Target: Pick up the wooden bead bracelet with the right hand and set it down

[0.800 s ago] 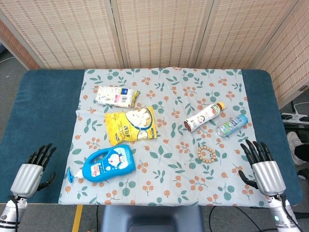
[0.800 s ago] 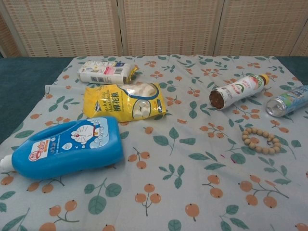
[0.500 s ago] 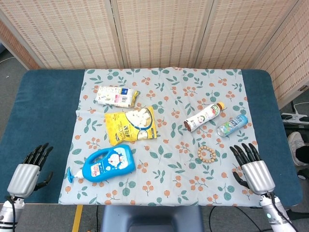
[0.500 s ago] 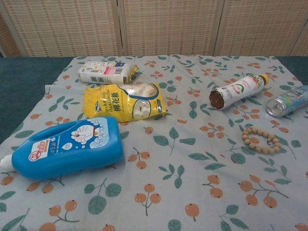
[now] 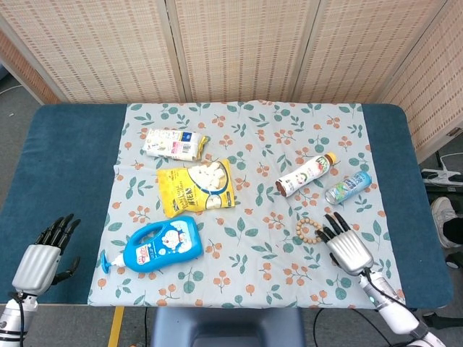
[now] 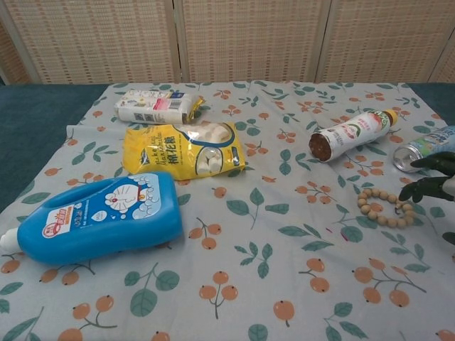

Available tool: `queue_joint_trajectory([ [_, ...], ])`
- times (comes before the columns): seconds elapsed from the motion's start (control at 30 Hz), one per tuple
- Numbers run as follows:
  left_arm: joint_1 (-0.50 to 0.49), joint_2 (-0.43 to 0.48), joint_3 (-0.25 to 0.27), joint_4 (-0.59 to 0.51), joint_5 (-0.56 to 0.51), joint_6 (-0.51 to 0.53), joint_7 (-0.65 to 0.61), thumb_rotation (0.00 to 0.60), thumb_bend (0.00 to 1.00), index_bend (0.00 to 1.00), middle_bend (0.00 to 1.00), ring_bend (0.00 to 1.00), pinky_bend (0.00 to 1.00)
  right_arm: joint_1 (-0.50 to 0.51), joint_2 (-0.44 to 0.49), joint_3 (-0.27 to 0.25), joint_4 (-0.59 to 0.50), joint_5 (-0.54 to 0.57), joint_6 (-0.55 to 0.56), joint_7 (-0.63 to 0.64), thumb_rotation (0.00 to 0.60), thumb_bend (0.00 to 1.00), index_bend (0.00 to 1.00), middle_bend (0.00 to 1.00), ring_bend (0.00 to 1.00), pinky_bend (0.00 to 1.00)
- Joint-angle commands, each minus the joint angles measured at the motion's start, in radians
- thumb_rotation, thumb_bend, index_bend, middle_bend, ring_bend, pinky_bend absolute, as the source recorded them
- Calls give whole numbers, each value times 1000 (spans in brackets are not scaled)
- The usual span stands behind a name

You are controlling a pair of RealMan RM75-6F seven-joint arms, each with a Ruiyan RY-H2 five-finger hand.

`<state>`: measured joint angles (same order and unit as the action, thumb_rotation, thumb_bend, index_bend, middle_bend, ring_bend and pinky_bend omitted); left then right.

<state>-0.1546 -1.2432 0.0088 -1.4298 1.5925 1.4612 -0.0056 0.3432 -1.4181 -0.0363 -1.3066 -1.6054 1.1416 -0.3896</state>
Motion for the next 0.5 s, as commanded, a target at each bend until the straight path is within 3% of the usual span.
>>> queue_joint_trajectory([
  [0.03,-1,-1,-1,1,-1,-1,1,600,427,0,0,0,193,19,-20,3,16,-1,-26,-23,600,298,264,301,0,0],
  [0.5,0,3,-2,0,-4,0,-2,600,426,0,0,0,198,54,-69,4,55,30,-92,-89,600,299,385,382,20,0],
])
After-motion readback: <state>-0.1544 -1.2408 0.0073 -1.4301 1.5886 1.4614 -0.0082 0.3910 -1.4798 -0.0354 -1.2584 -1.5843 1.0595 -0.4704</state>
